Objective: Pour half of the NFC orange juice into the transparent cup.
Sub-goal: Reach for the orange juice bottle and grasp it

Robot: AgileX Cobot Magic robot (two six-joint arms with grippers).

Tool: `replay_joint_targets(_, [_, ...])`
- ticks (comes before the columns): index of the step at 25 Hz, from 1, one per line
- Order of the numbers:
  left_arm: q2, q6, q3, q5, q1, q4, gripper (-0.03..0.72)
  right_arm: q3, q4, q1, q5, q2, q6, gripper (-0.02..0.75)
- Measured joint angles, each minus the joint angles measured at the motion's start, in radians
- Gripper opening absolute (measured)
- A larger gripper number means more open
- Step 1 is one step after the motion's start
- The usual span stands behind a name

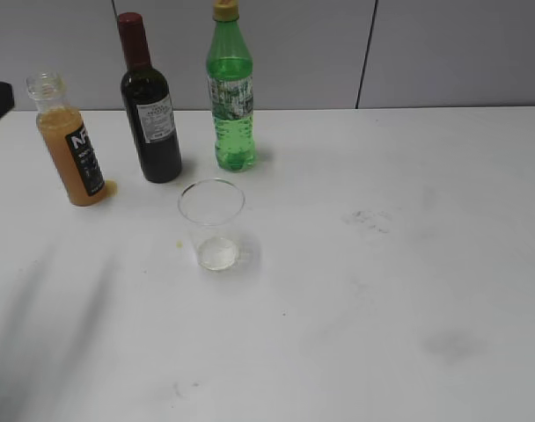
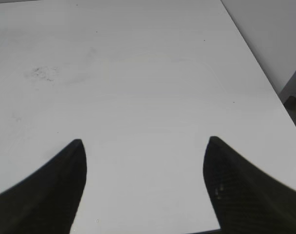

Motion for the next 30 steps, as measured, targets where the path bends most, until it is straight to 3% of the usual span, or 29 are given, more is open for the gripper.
replay_joint_targets(9, [0.423, 0.0, -0.002, -0.471, 0.0, -0.022, 0.636, 0.0, 0.0, 0.0, 0.0, 0.0, 0.0, 0.572])
replay_joint_targets(14, [0.646, 0.0, -0.003, -0.729, 0.0, -0.177, 0.624, 0.0, 0.0, 0.0, 0.0, 0.0, 0.0, 0.572])
replay_joint_targets(17, [0.746, 0.0, -0.004, -0.855, 0.0, -0.199, 0.62, 0.0, 0.0, 0.0, 0.0, 0.0, 0.0, 0.572])
replay_joint_targets(30, [0.945, 0.0, -0.056, -0.93, 0.0, -0.118, 0.617, 0.001, 0.0, 0.0, -0.001, 0.0, -0.001, 0.572])
